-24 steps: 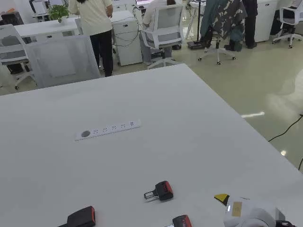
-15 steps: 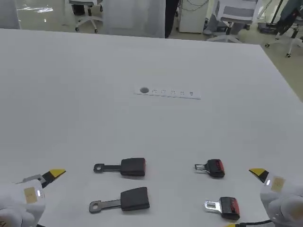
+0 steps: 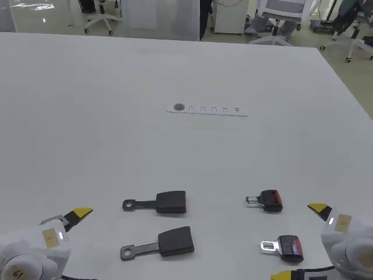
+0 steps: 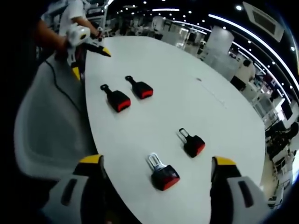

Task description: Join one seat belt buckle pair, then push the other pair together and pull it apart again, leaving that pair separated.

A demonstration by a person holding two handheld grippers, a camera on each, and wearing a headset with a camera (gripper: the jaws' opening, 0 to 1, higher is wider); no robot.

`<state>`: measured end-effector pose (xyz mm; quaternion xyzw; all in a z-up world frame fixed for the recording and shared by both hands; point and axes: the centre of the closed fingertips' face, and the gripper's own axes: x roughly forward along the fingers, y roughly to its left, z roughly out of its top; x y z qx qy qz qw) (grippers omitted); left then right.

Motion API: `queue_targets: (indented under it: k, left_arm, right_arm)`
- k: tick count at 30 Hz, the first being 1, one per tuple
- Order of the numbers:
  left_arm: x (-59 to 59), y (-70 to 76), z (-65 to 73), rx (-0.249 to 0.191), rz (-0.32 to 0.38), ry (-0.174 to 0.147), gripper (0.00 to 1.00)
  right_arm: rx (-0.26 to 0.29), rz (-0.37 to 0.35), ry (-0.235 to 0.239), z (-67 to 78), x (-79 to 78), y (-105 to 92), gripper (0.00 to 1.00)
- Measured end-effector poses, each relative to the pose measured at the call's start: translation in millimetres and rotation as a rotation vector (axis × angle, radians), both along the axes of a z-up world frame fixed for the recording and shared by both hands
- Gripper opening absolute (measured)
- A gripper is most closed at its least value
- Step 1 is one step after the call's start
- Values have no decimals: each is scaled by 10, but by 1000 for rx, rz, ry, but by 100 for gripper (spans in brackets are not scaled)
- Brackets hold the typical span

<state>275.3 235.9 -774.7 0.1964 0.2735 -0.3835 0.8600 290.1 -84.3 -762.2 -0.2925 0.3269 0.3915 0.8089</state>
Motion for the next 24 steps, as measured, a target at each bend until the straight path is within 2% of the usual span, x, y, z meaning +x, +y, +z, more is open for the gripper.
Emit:
queue_targets:
  k: [1, 2, 4, 7, 8, 9, 11, 12, 16, 18, 22, 23, 24]
  left_arm:
    - [-6, -18, 10, 9, -13, -18, 100]
    - [-23, 21, -46, 68, -36, -23, 100]
    - [-35, 10, -70, 54, -19, -2, 100]
    - [-34, 39, -77, 61, -3, 1, 100]
    - [-27, 52, -96, 67, 5, 9, 100]
    - [-15, 74, -111, 74, 8, 9, 100]
    - [-22, 81, -120, 68, 16, 19, 100]
    - [-24, 81, -122, 68, 17, 20, 100]
    - [-34, 110, -158, 88, 24, 27, 100]
    - [-16, 150, -162, 122, 16, 8, 100]
    - [20, 205, -140, 109, 51, 6, 100]
    - [27, 210, -131, 110, 55, 2, 100]
    - [51, 225, -109, 116, 61, -16, 100]
  right_arm:
    - [-1, 4, 3, -4, -2, -10, 95]
    - [1, 14, 4, -5, 6, -28, 95]
    - [4, 24, -4, -9, 63, -81, 94]
    - [-1, 24, 4, -18, 124, -175, 93]
    - [8, 27, -17, 11, 165, -196, 93]
    - [19, 25, -29, 29, 195, -208, 94]
    - [96, -1, -70, 92, 272, -186, 97]
    - [104, -22, -72, 79, 298, -220, 100]
    - [99, -26, -53, 37, 281, -221, 100]
    - [89, -18, -51, 3, 272, -212, 100]
    - [72, -13, -32, -74, 280, -213, 98]
    - [58, -7, -25, -91, 273, -219, 96]
    - [54, -2, -26, -89, 273, -216, 95]
